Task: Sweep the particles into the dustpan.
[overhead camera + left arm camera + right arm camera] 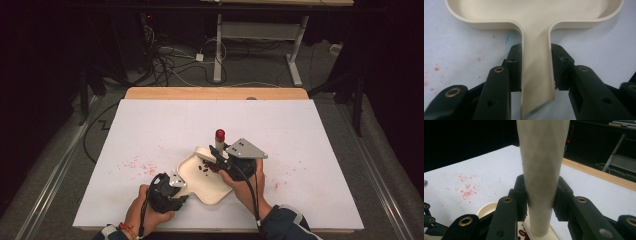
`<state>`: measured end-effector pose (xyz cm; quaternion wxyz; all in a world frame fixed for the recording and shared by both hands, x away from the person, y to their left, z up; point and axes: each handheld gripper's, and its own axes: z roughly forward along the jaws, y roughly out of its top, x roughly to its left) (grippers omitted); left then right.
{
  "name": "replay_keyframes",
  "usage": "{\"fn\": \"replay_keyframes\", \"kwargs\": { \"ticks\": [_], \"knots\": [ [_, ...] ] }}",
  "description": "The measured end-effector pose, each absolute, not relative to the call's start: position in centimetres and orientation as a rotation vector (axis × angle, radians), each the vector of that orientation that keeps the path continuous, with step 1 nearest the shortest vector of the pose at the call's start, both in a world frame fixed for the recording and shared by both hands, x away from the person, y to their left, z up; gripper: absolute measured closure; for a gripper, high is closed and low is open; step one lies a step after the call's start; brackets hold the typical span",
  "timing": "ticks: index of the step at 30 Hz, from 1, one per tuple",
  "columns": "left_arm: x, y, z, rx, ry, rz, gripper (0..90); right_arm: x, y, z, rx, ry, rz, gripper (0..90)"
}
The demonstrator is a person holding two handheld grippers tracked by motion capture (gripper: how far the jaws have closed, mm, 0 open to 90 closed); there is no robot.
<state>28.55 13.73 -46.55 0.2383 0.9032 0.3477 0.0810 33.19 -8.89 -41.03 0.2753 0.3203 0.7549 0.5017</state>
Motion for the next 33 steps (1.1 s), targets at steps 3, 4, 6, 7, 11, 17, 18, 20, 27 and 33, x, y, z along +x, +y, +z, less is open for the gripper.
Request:
{"fn": "replay_keyframes", "kwargs": {
  "ticks": [3, 4, 6, 7, 11, 17, 18, 20, 27, 33],
  "knots": [
    [28.9, 13.6, -46.6, 2.470, 0.957, 0.214, 63.5, 33.1, -8.8, -41.0, 0.860, 2.032, 1.361, 69.5],
    [28.9, 13.6, -46.6, 2.470, 0.957, 0.214, 63.5, 33.1, -8.8, -40.9, 0.854, 2.033, 1.366, 69.6],
    [29.0, 13.6, -46.6, 2.472, 0.956, 0.209, 63.5, 33.0, -8.7, -40.8, 0.854, 2.039, 1.379, 69.7],
    [29.1, 13.6, -46.7, 2.471, 0.958, 0.207, 63.4, 33.0, -8.6, -40.8, 0.849, 2.044, 1.380, 69.8],
    [29.3, 13.7, -46.8, 2.472, 0.958, 0.199, 63.3, 32.8, -8.4, -40.7, 0.841, 2.051, 1.390, 69.9],
    [29.6, 13.8, -46.8, 2.495, 0.932, 0.202, 63.4, 33.2, -8.5, -40.1, 0.829, 2.041, 1.414, 70.1],
    [29.6, 13.8, -46.9, 2.498, 0.922, 0.203, 63.4, 33.6, -8.8, -39.7, 0.828, 2.031, 1.440, 70.2],
    [29.6, 13.8, -46.9, 2.500, 0.918, 0.204, 63.5, 34.2, -9.2, -39.0, 0.842, 2.008, 1.458, 70.1],
    [29.7, 14.1, -46.7, 2.501, 0.897, 0.207, 63.6, 34.4, -11.5, -37.6, 0.878, 1.931, 1.474, 70.1],
    [29.2, 14.6, -46.2, 2.530, 0.893, 0.216, 63.6, 33.7, -14.9, -38.5, 0.914, 1.931, 1.360, 70.1]
  ]
}}
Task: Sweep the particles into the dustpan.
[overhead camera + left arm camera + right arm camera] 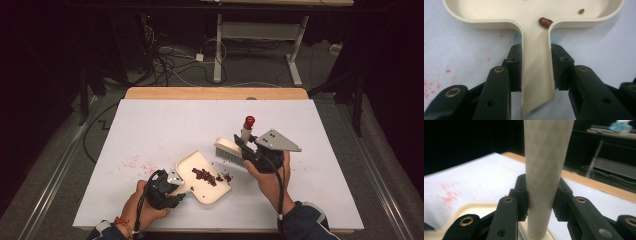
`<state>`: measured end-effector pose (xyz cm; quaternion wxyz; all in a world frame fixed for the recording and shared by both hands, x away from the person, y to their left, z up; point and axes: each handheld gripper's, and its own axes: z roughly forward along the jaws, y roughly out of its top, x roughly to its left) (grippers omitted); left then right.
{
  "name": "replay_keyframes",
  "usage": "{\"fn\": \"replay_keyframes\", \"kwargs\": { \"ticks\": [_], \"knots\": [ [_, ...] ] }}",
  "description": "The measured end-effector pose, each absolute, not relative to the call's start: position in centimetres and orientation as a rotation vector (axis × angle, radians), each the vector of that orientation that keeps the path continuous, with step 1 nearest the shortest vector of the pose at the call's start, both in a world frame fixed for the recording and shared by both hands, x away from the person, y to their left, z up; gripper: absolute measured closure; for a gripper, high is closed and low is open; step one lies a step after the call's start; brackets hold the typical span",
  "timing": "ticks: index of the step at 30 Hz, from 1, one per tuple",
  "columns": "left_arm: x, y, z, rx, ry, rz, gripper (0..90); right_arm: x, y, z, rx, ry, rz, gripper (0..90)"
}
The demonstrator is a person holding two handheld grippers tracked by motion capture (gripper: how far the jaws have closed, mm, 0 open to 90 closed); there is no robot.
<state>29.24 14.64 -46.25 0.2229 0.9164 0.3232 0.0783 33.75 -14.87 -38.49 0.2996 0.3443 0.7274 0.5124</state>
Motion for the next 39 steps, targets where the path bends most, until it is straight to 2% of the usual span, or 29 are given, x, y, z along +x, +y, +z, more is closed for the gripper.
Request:
{"fn": "replay_keyframes", "kwargs": {
  "ticks": [4, 8, 23, 30, 39],
  "knots": [
    [29.0, 15.0, -46.3, 2.532, 0.898, 0.204, 63.6, 33.6, -16.7, -39.3, 0.949, 1.920, 1.290, 70.1],
    [28.9, 15.0, -46.7, 2.538, 0.915, 0.196, 63.7, 33.4, -16.5, -40.1, 0.954, 1.969, 1.283, 70.1],
    [28.8, 14.7, -46.8, 2.525, 0.931, 0.211, 63.5, 30.1, -9.2, -40.4, 0.814, 2.065, 1.348, 70.1],
    [28.8, 14.7, -46.7, 2.530, 0.910, 0.229, 63.6, 30.3, -9.2, -40.2, 0.803, 2.052, 1.373, 70.2],
    [28.6, 15.3, -46.4, 2.542, 0.872, 0.239, 63.6, 31.1, -12.4, -38.6, 0.820, 2.019, 1.410, 70.1]
  ]
}}
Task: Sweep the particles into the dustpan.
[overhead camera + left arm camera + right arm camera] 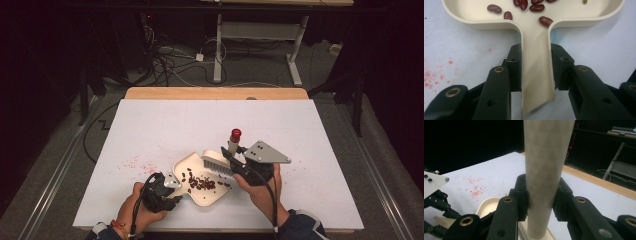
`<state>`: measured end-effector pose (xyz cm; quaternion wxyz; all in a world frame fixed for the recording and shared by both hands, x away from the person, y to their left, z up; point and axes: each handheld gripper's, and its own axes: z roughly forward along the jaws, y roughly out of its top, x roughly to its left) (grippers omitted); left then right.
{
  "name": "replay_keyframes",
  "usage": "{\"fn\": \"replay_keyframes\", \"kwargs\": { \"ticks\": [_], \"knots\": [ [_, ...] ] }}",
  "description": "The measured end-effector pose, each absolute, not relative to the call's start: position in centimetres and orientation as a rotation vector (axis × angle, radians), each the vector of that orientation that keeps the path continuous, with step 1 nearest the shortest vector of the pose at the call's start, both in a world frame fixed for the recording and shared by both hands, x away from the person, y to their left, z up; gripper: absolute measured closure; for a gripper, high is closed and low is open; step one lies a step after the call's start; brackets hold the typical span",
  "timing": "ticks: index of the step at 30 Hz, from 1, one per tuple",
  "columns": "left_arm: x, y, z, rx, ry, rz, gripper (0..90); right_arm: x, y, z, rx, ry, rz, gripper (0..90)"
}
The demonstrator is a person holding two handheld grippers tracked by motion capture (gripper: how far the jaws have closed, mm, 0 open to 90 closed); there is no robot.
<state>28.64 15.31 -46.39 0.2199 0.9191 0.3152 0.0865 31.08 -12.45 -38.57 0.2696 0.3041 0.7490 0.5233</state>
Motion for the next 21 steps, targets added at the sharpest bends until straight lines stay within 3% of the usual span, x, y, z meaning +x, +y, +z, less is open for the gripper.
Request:
{"fn": "replay_keyframes", "kwargs": {
  "ticks": [13, 21],
  "knots": [
    [28.4, 16.6, -46.5, 2.546, 0.874, 0.224, 63.6, 29.4, -20.0, -37.4, 0.819, 2.121, 1.453, 70.2],
    [28.4, 16.5, -46.5, 2.551, 0.873, 0.227, 63.6, 28.3, -21.0, -38.2, 0.750, 2.241, 1.385, 70.2]
  ]
}}
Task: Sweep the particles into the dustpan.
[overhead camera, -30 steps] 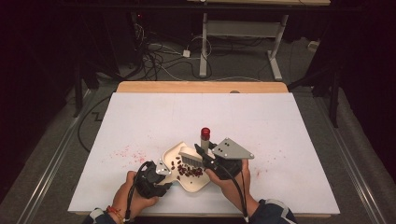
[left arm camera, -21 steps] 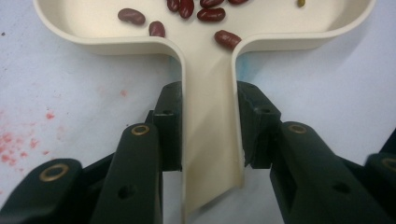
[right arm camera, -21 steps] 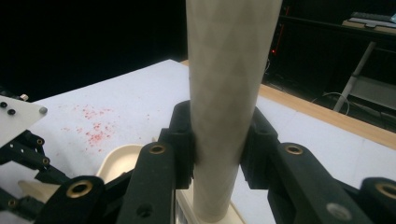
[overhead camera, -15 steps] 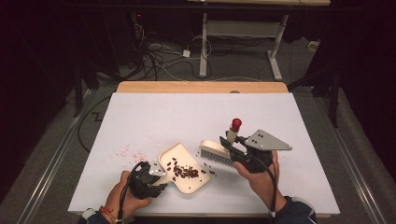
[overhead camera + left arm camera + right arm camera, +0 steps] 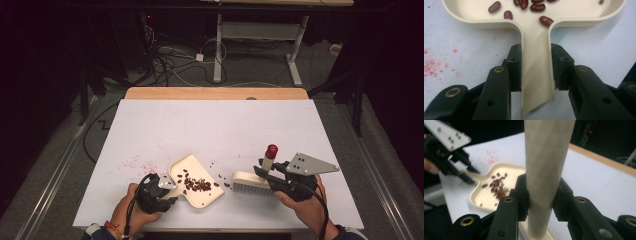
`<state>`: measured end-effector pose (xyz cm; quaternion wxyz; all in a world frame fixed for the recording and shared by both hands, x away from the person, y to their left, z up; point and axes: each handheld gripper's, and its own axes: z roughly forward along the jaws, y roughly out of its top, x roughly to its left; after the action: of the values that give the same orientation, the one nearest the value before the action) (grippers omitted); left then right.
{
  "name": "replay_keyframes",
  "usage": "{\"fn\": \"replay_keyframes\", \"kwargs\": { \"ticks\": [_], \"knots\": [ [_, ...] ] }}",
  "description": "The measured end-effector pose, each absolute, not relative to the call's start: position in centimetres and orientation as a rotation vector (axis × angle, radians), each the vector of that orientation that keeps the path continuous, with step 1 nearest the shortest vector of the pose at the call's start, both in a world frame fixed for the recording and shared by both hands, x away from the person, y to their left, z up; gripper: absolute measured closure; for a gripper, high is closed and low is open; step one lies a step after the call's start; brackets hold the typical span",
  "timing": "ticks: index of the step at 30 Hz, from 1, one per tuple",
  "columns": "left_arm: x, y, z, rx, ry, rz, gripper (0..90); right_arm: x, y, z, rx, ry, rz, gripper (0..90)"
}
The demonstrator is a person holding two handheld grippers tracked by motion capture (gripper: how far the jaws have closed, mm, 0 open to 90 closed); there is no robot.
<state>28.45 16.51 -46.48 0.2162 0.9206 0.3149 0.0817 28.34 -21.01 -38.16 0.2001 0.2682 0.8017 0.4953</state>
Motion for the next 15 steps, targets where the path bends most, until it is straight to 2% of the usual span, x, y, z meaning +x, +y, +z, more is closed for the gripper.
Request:
{"fn": "replay_keyframes", "kwargs": {
  "ticks": [15],
  "knots": [
    [28.6, 16.0, -46.6, 2.564, 0.858, 0.231, 63.6, 31.0, -17.5, -38.7, 0.714, 2.231, 1.349, 70.1]
  ]
}}
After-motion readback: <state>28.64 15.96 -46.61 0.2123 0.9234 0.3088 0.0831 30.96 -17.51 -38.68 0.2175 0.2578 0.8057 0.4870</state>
